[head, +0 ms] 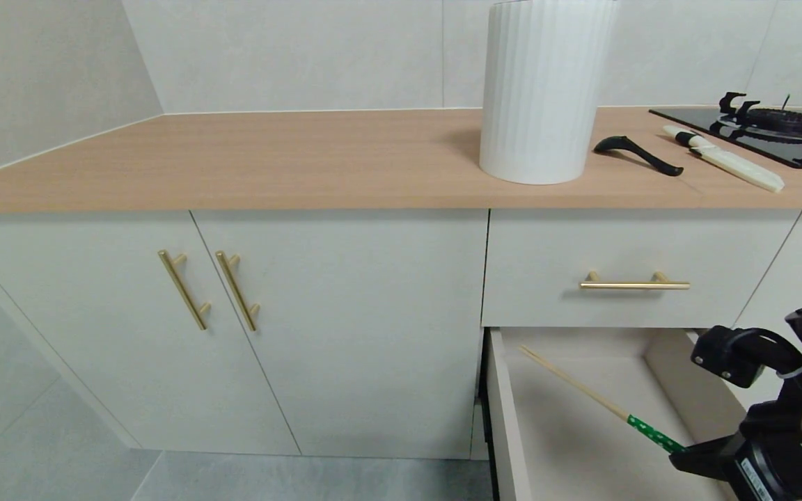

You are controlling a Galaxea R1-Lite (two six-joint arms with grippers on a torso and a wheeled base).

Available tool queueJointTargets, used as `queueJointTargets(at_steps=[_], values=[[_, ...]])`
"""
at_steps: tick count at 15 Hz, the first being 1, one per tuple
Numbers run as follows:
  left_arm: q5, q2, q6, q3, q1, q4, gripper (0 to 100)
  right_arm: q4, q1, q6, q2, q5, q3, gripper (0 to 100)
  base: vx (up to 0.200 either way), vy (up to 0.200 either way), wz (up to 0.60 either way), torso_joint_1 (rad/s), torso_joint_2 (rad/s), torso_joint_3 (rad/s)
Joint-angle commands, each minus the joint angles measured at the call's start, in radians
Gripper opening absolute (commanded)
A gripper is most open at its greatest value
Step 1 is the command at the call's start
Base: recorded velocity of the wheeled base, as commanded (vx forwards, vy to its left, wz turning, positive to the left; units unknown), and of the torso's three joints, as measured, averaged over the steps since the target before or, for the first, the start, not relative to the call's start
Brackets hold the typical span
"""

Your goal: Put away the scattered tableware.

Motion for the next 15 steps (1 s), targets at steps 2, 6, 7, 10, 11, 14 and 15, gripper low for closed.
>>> queueJointTargets(at_steps=[2,6,7,10,11,14,15], values=[[0.0,0.0,0.0,0.0,0.0,0.0,100,-0.03,-0.025,0.007,0.104,-0.009,-0.004,0,0.0,0.0,0.0,0.0,0.0,0.0],[0.0,0.0,0.0,0.0,0.0,0.0,100,-0.057,-0.046,0.169,0.334,-0.066,-0.088,0,0.0,0.0,0.0,0.0,0.0,0.0],[0.0,0.0,0.0,0.0,0.0,0.0,100,-0.057,-0.046,0.176,0.366,-0.066,-0.097,0,0.0,0.0,0.0,0.0,0.0,0.0],[0.0,0.0,0.0,0.0,0.0,0.0,100,-0.207,-0.036,0.333,0.567,-0.065,-0.117,0,0.0,0.0,0.0,0.0,0.0,0.0],[0.0,0.0,0.0,0.0,0.0,0.0,100,-0.247,-0.027,0.359,0.612,-0.066,-0.119,0,0.0,0.0,0.0,0.0,0.0,0.0],[0.0,0.0,0.0,0.0,0.0,0.0,100,-0.291,-0.003,0.42,0.67,-0.066,-0.123,0,0.0,0.0,0.0,0.0,0.0,0.0],[0.0,0.0,0.0,0.0,0.0,0.0,100,-0.308,0.013,0.423,0.696,-0.072,-0.12,0,0.0,0.0,0.0,0.0,0.0,0.0]])
